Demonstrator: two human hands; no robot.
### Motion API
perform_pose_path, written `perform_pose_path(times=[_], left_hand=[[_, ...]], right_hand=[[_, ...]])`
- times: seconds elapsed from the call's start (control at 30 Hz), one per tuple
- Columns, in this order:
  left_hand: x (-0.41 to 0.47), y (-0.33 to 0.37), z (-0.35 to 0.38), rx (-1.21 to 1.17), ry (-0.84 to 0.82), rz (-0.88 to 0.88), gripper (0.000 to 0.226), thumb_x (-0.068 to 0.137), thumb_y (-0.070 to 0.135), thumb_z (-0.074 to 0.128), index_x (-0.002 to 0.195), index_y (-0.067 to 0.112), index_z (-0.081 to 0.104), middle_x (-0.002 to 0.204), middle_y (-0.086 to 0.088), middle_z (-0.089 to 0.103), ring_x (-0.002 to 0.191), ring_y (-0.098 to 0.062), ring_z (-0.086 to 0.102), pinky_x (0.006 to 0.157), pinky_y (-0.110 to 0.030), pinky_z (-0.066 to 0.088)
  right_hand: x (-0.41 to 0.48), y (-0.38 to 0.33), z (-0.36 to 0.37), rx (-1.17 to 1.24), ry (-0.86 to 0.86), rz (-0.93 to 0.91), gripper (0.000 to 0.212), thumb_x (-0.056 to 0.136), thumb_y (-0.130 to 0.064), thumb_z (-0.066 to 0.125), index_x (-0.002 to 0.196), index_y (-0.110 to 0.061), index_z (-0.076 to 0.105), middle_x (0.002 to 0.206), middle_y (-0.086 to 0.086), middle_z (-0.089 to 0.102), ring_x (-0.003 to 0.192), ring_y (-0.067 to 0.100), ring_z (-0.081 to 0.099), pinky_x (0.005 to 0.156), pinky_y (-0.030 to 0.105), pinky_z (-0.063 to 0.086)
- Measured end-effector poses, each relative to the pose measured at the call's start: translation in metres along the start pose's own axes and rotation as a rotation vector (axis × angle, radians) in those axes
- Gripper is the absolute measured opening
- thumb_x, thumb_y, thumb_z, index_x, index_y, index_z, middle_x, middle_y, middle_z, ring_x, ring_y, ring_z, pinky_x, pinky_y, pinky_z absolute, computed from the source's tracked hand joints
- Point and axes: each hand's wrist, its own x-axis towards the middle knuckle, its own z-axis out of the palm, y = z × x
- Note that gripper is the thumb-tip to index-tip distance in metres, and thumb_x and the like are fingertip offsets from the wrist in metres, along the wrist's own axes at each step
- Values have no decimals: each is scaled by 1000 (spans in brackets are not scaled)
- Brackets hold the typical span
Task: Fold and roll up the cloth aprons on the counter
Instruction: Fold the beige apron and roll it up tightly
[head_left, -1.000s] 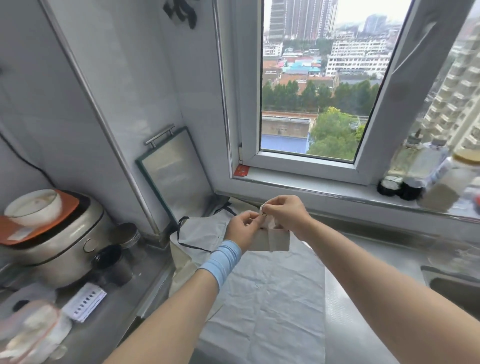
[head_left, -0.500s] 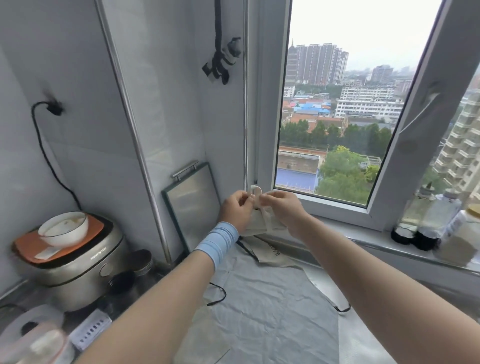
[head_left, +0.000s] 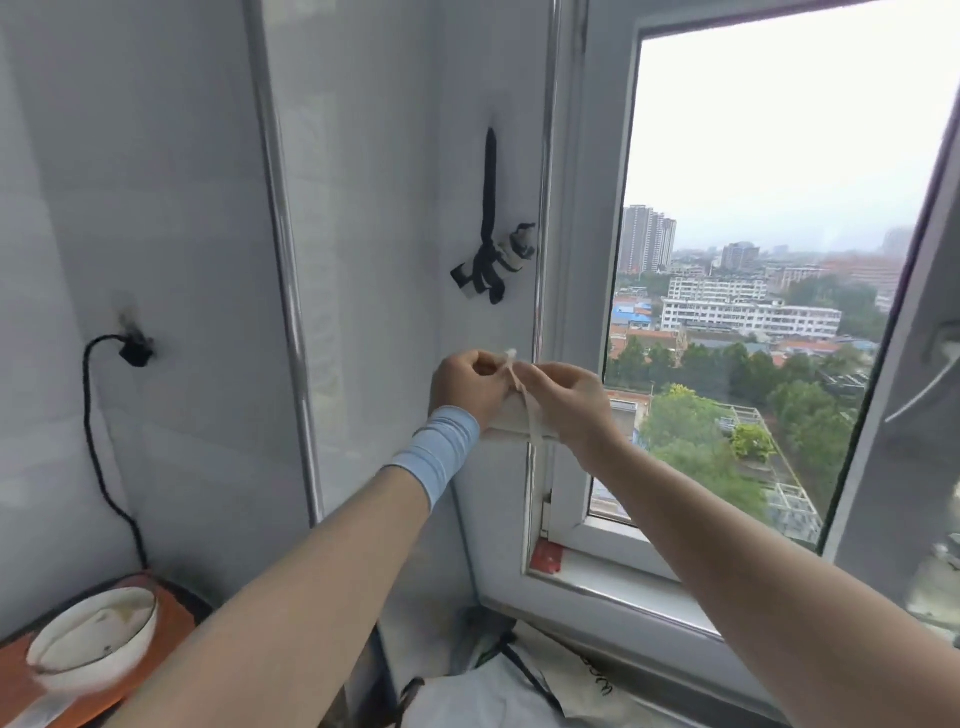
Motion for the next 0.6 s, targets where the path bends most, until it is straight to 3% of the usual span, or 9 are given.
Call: perform_pose_path(times=[0.17, 0.3, 0.4, 0.5, 0.6], left_hand=[[60, 31, -16, 128, -31, 140, 9, 79, 30, 71, 83, 22, 69, 80, 8, 70, 77, -12, 66, 71, -22, 51], [99, 58, -25, 61, 1, 345, 15, 82, 17, 67, 90, 21, 54, 75, 7, 63, 62, -3, 54, 57, -9, 42], [136, 77, -33, 40, 37, 447, 12, 82, 14, 68, 79, 21, 59, 71, 13, 60, 59, -2, 52, 55, -10, 42], [173, 92, -37, -51, 36, 392, 7, 81, 20, 72, 81, 26, 75, 84, 15, 70, 76, -4, 64, 71, -14, 52], [206, 105, -37, -72, 48, 358, 13, 82, 23, 73, 93, 24, 79, 96, 8, 75, 89, -9, 68, 84, -19, 53]], right_hand=[[58, -26, 12, 25, 140, -42, 15, 85, -31, 73, 76, -20, 77, 71, -4, 73, 68, 9, 65, 62, 24, 53], [112, -56, 19, 25, 258, -71, 17, 92, -31, 63, 85, -18, 73, 81, -1, 73, 80, 21, 68, 71, 35, 56], [147, -87, 24, -3, 295, -155, 18, 94, -29, 60, 84, -17, 70, 80, -1, 71, 75, 16, 65, 62, 29, 51], [178, -112, 26, -63, 330, -208, 19, 97, -29, 57, 88, -16, 68, 78, -4, 67, 70, 6, 59, 55, 20, 41], [211, -130, 31, -120, 352, -238, 19, 97, -32, 56, 91, -18, 68, 81, -7, 66, 74, 7, 60, 61, 23, 47]])
